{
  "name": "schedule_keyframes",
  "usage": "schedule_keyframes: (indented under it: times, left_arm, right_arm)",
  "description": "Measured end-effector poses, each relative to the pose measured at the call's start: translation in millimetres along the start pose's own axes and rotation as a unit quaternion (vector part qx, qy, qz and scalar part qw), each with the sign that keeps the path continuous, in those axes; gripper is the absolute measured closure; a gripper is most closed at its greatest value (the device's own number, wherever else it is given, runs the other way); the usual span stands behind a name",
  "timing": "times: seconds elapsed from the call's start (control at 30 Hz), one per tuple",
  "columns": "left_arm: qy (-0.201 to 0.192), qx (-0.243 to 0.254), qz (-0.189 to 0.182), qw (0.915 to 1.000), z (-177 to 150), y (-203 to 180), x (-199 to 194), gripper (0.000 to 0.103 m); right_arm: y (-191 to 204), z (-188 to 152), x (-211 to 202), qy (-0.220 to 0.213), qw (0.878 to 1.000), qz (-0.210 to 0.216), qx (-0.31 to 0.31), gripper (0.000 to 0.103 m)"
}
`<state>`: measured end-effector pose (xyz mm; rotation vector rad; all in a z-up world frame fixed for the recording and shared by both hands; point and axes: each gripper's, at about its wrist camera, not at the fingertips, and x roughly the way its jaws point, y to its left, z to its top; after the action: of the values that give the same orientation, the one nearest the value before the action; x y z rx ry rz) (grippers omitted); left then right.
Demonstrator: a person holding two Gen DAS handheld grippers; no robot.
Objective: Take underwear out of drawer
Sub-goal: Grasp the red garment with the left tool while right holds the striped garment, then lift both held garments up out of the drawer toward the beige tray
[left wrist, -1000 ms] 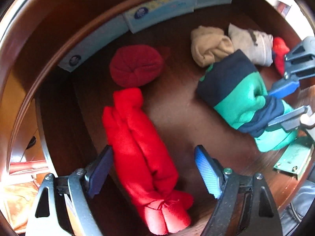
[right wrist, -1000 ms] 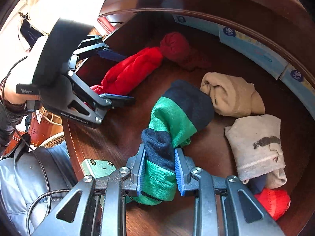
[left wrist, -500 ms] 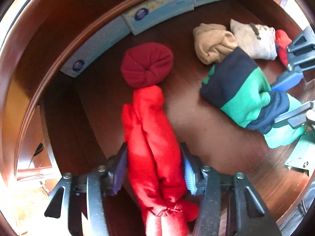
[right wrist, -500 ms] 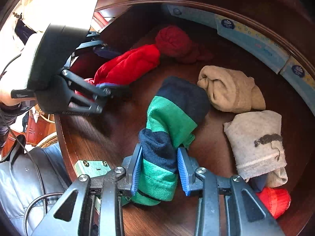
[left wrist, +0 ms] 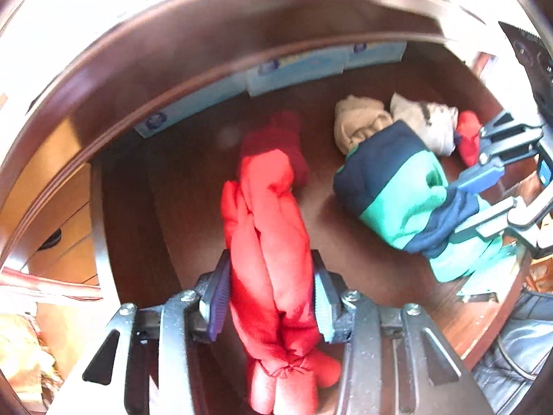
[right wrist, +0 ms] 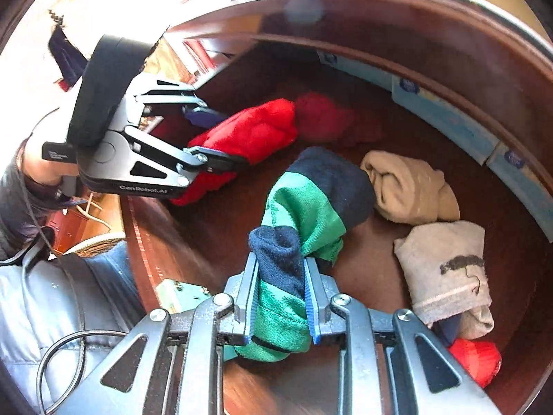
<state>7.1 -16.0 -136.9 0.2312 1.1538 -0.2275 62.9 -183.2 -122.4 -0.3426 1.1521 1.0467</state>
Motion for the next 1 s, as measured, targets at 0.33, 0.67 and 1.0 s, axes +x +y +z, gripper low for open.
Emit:
schedule_keyframes:
  times: [0.33, 0.67, 1.0]
  left_arm:
    - [-0.08, -0.052, -0.035, 0.9949, -23.2, 24.1, -37.3, 0.063]
    - [-0.132, -0.084, -0.062, 0.9857, -26.1, 48.9, -55.2, 0.063]
    - [-0.174, -0.099, -0.062, 0.9778, -45.5, 61.2, -66.9, 0.063]
  right_arm:
    - [-3.1, -15.2, -34.4, -0.057, 0.998, -0.001, -0.007, 0.078]
    - [6.5, -22.4, -53.7, -0.101, 0.995, -0.021, -0.015, 0.078]
    - [12.6, -35.0, -73.1, -0.135, 0.99, -0.035, -0.022, 0.078]
